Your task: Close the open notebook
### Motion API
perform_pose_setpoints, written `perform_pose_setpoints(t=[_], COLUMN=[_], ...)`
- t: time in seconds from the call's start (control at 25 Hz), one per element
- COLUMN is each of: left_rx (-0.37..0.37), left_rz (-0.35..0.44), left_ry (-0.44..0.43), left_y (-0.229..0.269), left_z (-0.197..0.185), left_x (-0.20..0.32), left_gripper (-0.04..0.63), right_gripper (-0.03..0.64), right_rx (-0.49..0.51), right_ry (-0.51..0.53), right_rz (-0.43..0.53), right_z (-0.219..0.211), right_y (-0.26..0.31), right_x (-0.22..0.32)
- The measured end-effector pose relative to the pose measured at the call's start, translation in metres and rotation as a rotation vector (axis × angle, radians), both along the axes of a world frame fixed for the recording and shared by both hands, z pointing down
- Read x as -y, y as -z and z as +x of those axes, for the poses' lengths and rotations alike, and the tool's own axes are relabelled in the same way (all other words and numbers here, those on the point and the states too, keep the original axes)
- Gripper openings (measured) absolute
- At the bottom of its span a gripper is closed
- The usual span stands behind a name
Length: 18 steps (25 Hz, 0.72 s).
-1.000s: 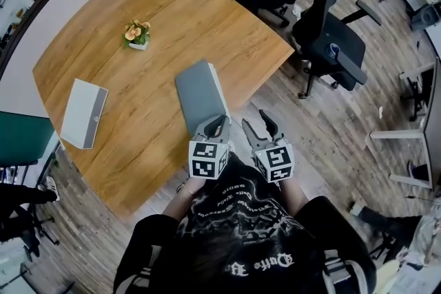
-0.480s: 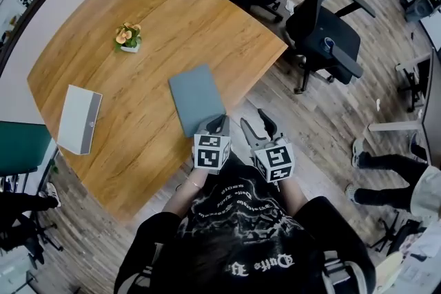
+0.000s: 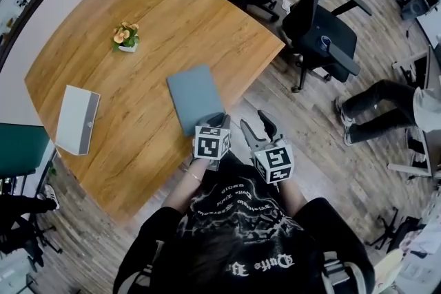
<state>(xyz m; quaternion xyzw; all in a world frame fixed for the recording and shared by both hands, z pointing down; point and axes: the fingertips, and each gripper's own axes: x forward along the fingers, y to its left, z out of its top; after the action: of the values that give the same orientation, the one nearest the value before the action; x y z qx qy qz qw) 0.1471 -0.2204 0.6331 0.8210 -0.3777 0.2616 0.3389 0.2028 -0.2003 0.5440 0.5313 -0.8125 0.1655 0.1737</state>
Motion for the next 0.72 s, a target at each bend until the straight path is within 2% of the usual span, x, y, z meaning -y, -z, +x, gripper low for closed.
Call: perform_pose_setpoints(t=[0.04,0.12,0.24,0.36,0.56,0.72], left_rx=[-0.016,-0.056,-0.097,-0.126,-0.122,-0.113], left_rz=[0.002,-0.001,-0.005,0.028,0.176,0.252], left_ry=[-0.019,-0.062,-0.092,-0.095,-0.095,-0.039], left_y=[0.001,0.005,0.013,0.026,0.058,0.081], left_z=[0.004,0.012,0.019,0.017,-0.001,-0.031], left_x=[-0.003,-0.01,-0.019,-0.022,-0.02,-0.017], left_gripper=[0.086,0.197,0.289,0.298,0.298,0.298], right_gripper=[0.222,0.223,0.225,0.23,0.232,0.232], right_rx=[0.002,0.012,0.037,0.052,0.057,0.058], right_ry=[0.002,0.007,0.003,-0.003,0.004,0.025], right_rz=[0.002,0.009,0.029,0.06,0.1,0.118], right_z=[-0.001,-0.004,-0.006,-0.004,-0.007,-0.017], right_y=[0.0,0.003,0.013,0.024,0.038,0.044], right_x=[0.0,0.0,0.0,0.001,0.006,0.009])
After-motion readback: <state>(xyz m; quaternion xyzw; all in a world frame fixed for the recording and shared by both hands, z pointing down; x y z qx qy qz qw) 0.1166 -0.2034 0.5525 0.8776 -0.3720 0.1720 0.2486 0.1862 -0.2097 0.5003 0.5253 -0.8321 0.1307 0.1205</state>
